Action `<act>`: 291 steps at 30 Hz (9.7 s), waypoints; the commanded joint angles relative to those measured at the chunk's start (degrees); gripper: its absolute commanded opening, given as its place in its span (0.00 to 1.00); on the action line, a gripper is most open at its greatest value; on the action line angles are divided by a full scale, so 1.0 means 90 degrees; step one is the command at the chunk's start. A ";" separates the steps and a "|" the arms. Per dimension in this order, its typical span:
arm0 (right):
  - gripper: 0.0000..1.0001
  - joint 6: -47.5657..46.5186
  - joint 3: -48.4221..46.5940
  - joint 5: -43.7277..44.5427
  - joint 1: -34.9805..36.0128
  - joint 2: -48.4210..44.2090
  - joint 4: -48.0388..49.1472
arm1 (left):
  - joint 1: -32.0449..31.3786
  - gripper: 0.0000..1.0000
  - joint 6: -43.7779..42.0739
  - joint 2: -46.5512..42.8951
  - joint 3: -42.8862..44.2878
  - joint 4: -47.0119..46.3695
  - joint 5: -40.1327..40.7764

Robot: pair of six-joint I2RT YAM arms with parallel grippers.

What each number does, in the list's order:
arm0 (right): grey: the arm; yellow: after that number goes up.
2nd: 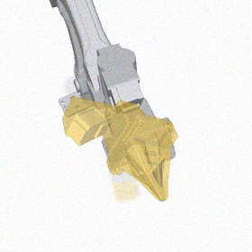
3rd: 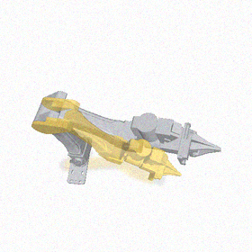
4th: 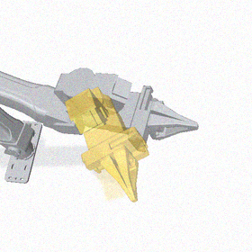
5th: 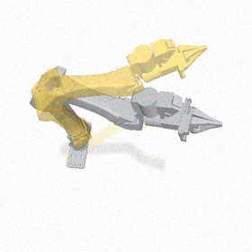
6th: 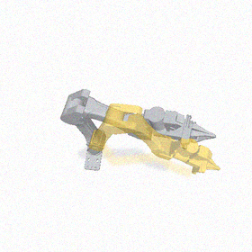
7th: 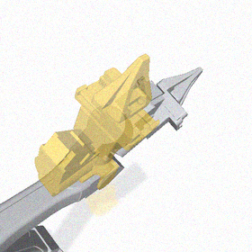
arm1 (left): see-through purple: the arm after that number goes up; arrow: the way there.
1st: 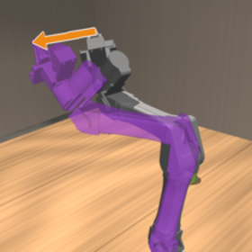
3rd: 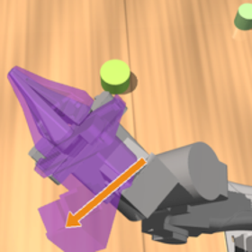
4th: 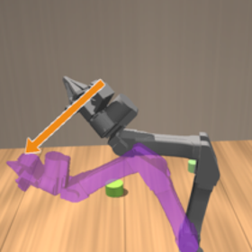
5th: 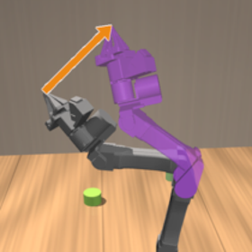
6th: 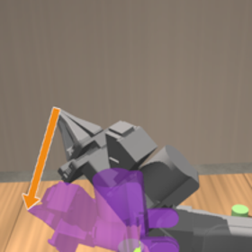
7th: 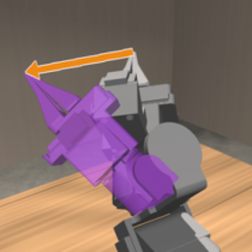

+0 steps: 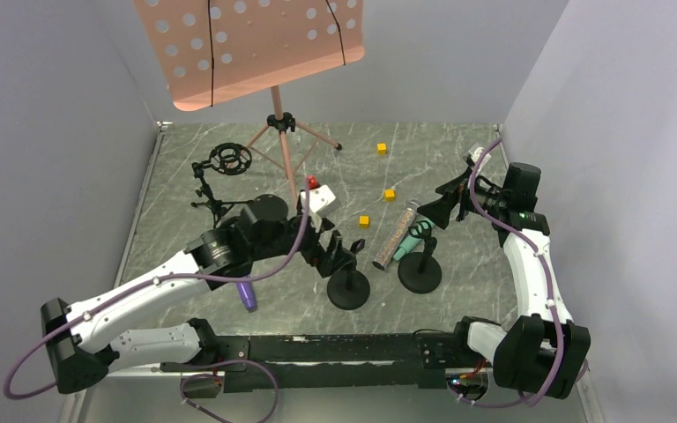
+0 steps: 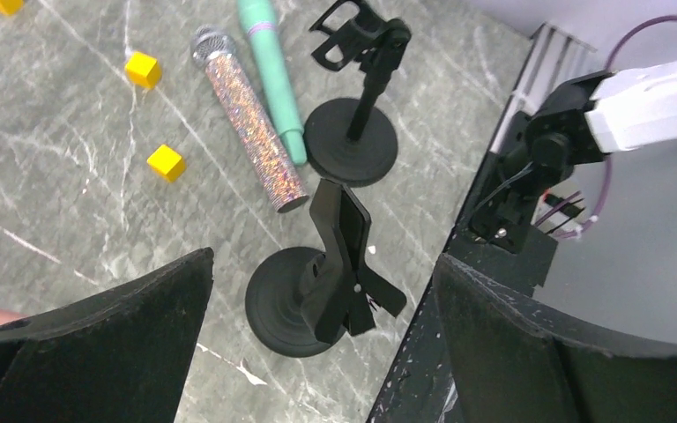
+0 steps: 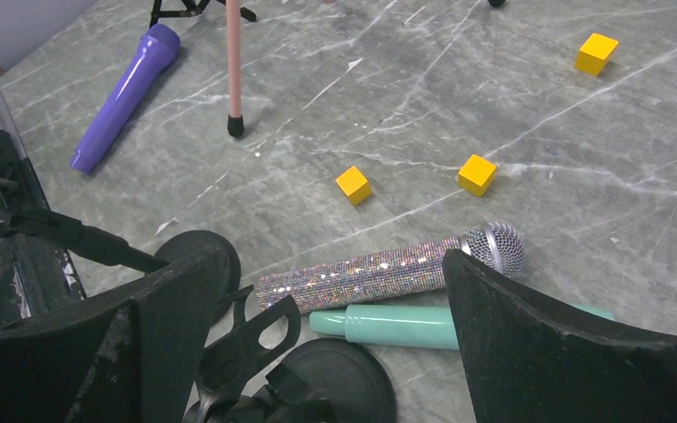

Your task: Attach the microphones to the stand

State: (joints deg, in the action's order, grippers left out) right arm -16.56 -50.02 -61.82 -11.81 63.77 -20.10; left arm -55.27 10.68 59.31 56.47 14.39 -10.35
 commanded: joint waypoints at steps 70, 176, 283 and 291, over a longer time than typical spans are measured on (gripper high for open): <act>1.00 -0.0403 -0.0145 -0.0003 -0.0006 0.0134 -0.0078 | 0.1587 0.99 -0.2296 0.0729 0.1845 0.0768 -0.1074; 1.00 0.0474 -0.2336 -0.2195 0.0220 -0.0266 -0.1015 | 0.1233 0.00 0.1240 0.0115 -0.0331 -0.4983 -0.2425; 0.03 -0.1098 -0.3978 -0.0493 0.3884 0.2032 -0.1918 | 0.2083 0.26 -0.2259 0.0528 -0.2180 -0.3833 -0.2473; 0.03 -0.1191 -0.4041 -0.0217 0.4233 0.2298 -0.2007 | 0.2082 0.18 -0.2042 0.0336 -0.2389 -0.3930 -0.2551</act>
State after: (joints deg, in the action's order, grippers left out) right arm -26.37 -84.42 -64.55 24.51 83.57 -40.25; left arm -36.60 -8.75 63.83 35.62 -18.26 -32.14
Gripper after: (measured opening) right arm 0.415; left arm 0.350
